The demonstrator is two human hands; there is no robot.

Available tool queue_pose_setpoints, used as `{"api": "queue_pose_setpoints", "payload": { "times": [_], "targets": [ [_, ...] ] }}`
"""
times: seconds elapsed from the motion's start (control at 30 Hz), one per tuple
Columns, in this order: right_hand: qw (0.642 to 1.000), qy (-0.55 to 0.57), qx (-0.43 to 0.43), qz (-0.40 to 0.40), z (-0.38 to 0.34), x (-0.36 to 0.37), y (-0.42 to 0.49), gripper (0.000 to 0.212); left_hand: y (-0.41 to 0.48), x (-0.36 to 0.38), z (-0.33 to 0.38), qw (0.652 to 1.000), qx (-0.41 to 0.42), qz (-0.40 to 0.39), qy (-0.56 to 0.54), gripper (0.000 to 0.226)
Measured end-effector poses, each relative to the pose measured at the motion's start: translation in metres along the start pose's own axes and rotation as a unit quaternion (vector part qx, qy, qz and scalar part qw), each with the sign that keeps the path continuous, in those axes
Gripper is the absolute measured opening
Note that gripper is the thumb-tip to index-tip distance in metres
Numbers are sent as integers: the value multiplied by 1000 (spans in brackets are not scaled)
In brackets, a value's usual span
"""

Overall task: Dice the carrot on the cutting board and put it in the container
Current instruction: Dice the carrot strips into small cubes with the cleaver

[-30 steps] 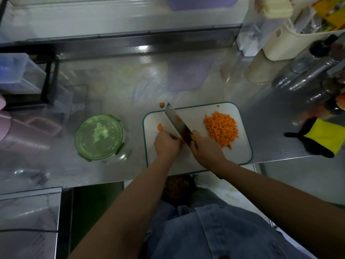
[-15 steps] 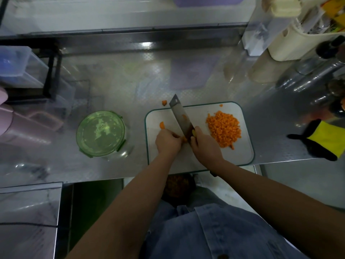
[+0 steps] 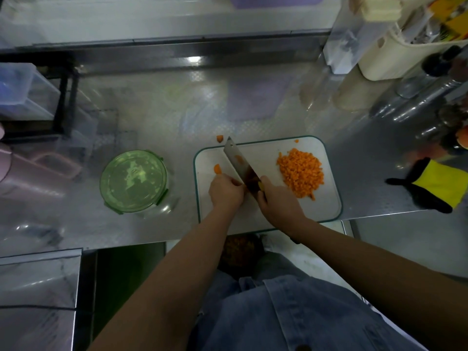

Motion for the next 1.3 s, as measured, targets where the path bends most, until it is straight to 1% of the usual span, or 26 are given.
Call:
{"api": "queue_pose_setpoints", "payload": {
  "times": [0.3,0.4,0.53,0.67,0.73,0.77,0.8,0.83,0.87,0.9,0.93,0.97,1.0,1.07,1.1,1.17,1.2,1.23,1.27,1.3],
  "targets": [
    [1000,9,17,5,-4,10,5,24,2,1,-2,1000,-2,-2,-3,22],
    [998,59,29,3,-1,6,6,23,2,1,-1,1000,4,-8,17,22],
    [989,135,63,23,6,-5,9,12,1,1,0,999,11,-5,47,19],
    [989,120,81,13,16,-9,9,14,-3,-3,1,997,41,-9,64,21],
    [993,95,70,20,18,-9,5,13,-5,-5,0,996,57,-3,68,31],
    [995,76,61,26,17,-8,2,13,-6,-7,0,997,59,11,51,38],
    [997,57,49,35,15,-7,-1,12,-8,-7,0,998,55,27,7,44],
    [997,44,35,44,12,-7,-3,12,-10,-9,1,996,49,44,-63,50],
    [998,34,19,51,10,-6,-5,12,-12,-10,4,988,38,57,-135,53],
    [998,26,2,54,7,-5,-6,13,-13,-12,7,981,31,64,-183,54],
    [998,22,-18,55,5,-4,-7,15,-14,-13,10,977,32,64,-200,53],
    [997,25,-39,55,4,-4,-8,20,-13,-14,13,979,38,62,-191,52],
    [997,37,-58,47,2,-4,-8,25,-13,-14,13,984,47,64,-160,49],
    [993,74,-87,17,0,-5,-6,34,-11,-16,12,990,53,84,-102,30],
    [992,94,-89,1,-1,-6,-4,38,-11,-16,10,989,44,97,-100,23],
    [988,137,-77,-3,1,-10,2,43,-13,-20,6,985,31,112,-124,20],
    [986,154,-68,13,3,-11,6,40,-14,-23,4,984,29,117,-134,21],
    [984,165,-58,28,4,-12,10,31,-15,-25,3,982,28,121,-140,23],
    [984,169,-49,34,4,-12,14,21,-15,-27,1,981,26,124,-145,25],
    [984,169,-40,27,3,-11,18,16,-16,-29,-2,980,25,128,-148,24]
  ]
}}
Point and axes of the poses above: each hand's wrist, its own y-axis towards the middle knuckle, its own x-axis out of the palm, z = x × y, the point moved 1 cm from there along y, towards the middle knuckle, and after that the axes turned 14 degrees about x, right-handed, at the moved point
